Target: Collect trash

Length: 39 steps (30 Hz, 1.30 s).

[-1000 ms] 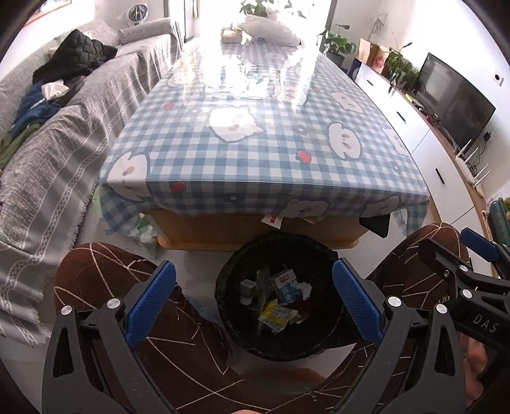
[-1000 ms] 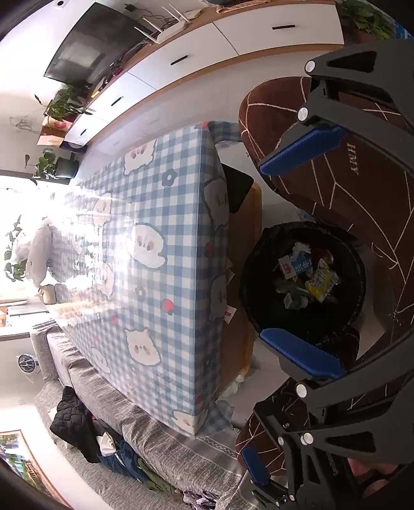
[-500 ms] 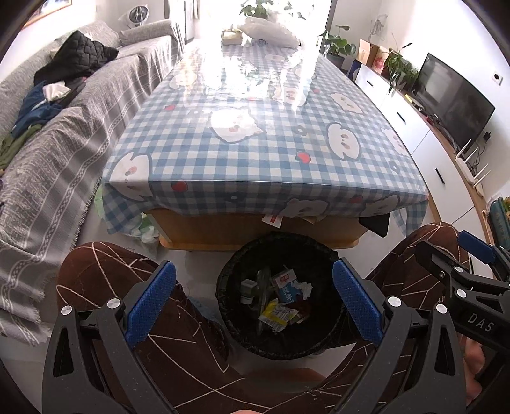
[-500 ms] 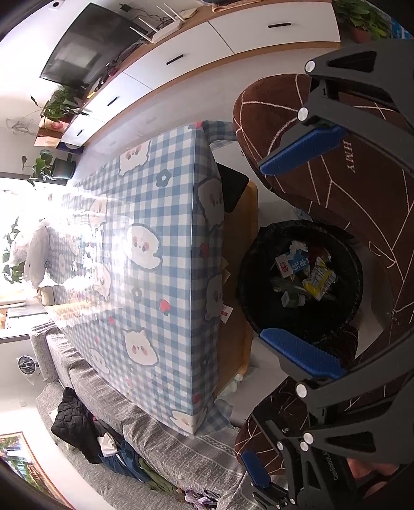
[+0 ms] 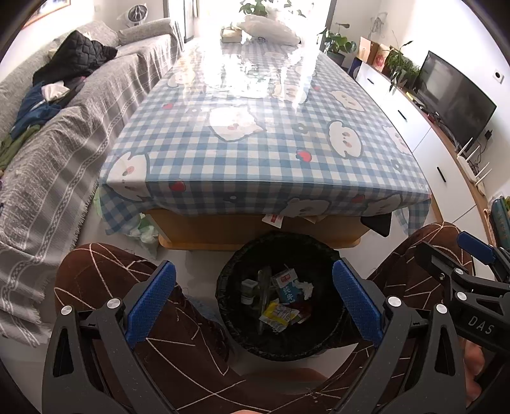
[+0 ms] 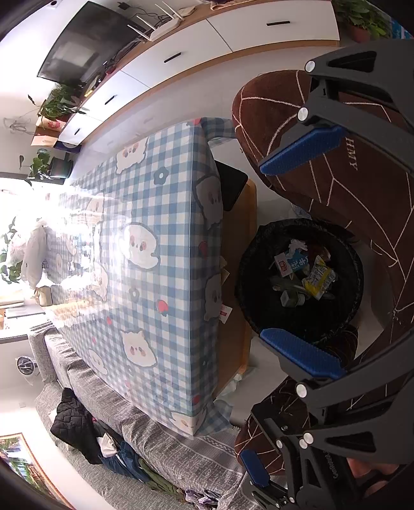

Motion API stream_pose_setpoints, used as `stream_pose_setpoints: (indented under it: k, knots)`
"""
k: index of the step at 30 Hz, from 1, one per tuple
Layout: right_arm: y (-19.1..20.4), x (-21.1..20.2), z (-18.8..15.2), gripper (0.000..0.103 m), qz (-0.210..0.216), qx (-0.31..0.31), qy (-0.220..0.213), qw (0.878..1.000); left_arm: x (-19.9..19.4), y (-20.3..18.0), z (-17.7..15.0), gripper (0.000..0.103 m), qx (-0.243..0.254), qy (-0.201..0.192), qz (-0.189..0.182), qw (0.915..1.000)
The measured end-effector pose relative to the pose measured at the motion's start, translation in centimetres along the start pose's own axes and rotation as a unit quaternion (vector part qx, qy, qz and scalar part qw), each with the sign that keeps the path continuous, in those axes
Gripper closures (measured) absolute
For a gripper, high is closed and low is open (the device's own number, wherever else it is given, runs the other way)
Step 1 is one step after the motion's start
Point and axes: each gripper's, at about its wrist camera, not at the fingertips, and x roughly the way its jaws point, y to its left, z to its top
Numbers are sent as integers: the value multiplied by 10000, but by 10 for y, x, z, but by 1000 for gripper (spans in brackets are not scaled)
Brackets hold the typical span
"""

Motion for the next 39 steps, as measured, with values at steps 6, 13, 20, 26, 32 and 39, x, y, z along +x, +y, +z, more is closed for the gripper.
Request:
stream_pose_setpoints:
  k: [6, 13, 20, 26, 32, 39]
  knots:
    - [0, 0, 0, 10, 7, -19, 1, 10000, 4, 2, 0, 6, -17, 34, 2, 10000]
    - [3, 3, 0, 10, 30, -45, 39, 10000, 6, 1, -1, 6, 10, 52, 34, 10000]
    - [3, 5, -1, 10, 40, -72, 78, 9999, 4, 1, 0, 6, -16, -1, 129, 9999]
    - [4, 8, -2, 10, 45, -109, 107, 9999, 7, 1, 0, 6, -11, 54, 188, 9998]
    - [3, 10, -2, 10, 48, -103, 135, 9998, 11, 1, 0, 6, -4, 100, 256, 9996]
    - [2, 10, -3, 10, 51, -85, 141, 9999, 12, 1, 0, 6, -12, 104, 108, 9999]
